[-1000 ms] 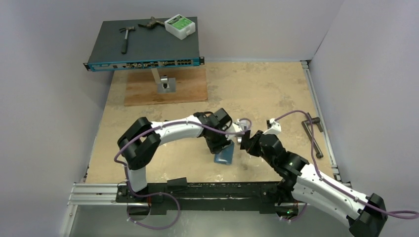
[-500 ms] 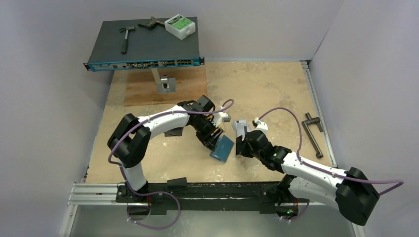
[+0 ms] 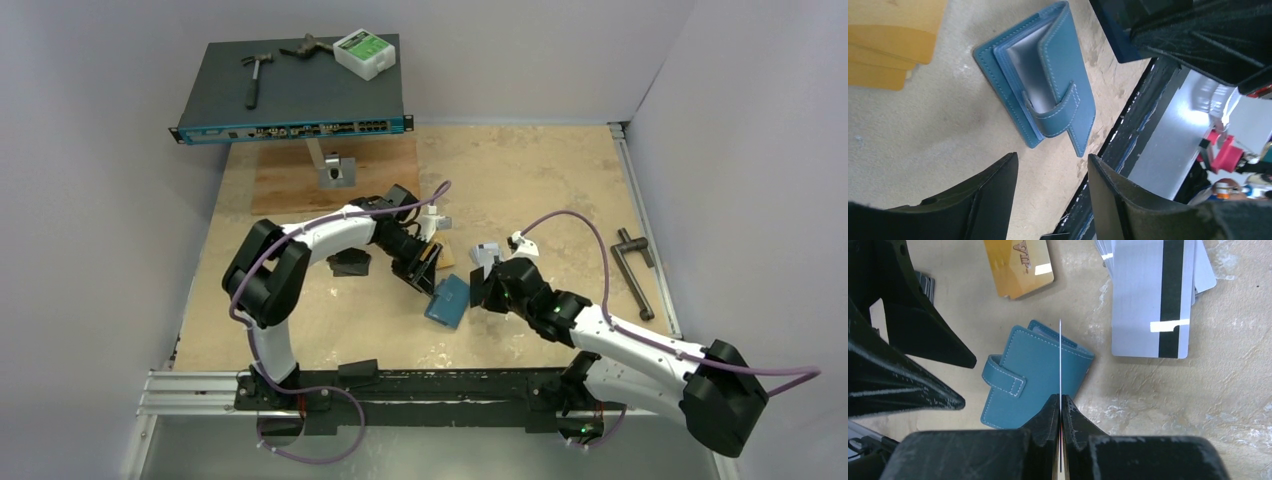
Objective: Put the credit cards into the card holder
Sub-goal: Open the card holder at the center of the board.
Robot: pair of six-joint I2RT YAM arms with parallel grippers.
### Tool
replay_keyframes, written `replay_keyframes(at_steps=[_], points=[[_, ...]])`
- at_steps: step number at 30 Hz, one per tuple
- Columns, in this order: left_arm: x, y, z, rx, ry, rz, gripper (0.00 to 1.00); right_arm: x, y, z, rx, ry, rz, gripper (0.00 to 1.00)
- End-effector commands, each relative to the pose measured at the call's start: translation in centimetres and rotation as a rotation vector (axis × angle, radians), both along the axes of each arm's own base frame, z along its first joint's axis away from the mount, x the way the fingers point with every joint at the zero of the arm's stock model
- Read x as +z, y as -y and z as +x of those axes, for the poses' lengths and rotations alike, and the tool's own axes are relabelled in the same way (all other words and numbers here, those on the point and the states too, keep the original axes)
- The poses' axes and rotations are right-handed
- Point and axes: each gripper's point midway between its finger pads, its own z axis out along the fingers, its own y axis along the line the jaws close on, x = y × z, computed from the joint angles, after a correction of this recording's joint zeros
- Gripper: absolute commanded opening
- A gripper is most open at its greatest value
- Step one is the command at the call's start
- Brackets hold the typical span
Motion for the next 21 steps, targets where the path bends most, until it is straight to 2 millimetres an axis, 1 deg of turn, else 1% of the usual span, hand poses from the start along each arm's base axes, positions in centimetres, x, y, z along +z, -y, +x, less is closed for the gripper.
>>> replay_keyframes(at_steps=[1, 3, 7, 12, 13, 14, 17, 21], points=[[0.1, 0.2, 0.1, 0.06, -0.096, -0.051, 0.52, 0.4, -0.9, -0.3, 0.036, -0.014, 0.015, 0.0], [-0.2, 0.4, -0.2, 0.065, -0.123, -0.065, 0.52, 0.0, -1.1, -0.6, 0.04, -0.03, 0.021, 0.0], [-0.7, 1.0, 0.1, 0.083, -0.164, -0.065, 0.5, -1.3, -1.8, -1.3, 0.055, -0.059, 0.046, 0.0], [-1.6, 0.1, -0.1, 0.137, -0.154, -0.013, 0.47, -2.0, -2.6, -1.6, 0.071, -0.081, 0.038, 0.0], [-2.4, -0.4, -0.3, 0.163, -0.151, 0.014, 0.45, -2.2, -2.5, -1.6, 0.066, -0.086, 0.026, 0.0], [-2.6, -0.5, -0.3, 0.172, -0.143, 0.022, 0.45, -2.2, -2.3, -1.6, 0.061, -0.086, 0.021, 0.0], [-3.1, -0.4, 0.0, 0.189, -0.145, 0.034, 0.44, -2.1, -2.1, -1.7, 0.058, -0.083, 0.022, 0.0], [-3.9, -0.3, 0.1, 0.2, -0.164, 0.047, 0.43, -2.6, -2.0, -2.0, 0.056, -0.1, 0.018, 0.0]])
